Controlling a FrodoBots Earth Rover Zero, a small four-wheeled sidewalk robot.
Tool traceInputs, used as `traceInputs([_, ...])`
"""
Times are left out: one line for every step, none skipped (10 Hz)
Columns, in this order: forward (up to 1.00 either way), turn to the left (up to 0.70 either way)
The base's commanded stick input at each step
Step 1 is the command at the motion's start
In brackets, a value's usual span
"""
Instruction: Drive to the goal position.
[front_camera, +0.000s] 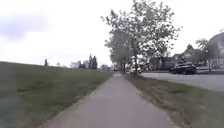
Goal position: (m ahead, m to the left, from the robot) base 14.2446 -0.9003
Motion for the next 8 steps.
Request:
traceInputs([1.00,0.00])
traceInputs([1.00,0.00])
traceInputs([1.00,0.00])
traceInputs([1.00,0.00])
traceInputs([1.00,0.00])
traceInputs([1.00,-0.06])
traceInputs([1.00,-0.14])
traceInputs([1.00,-0.32])
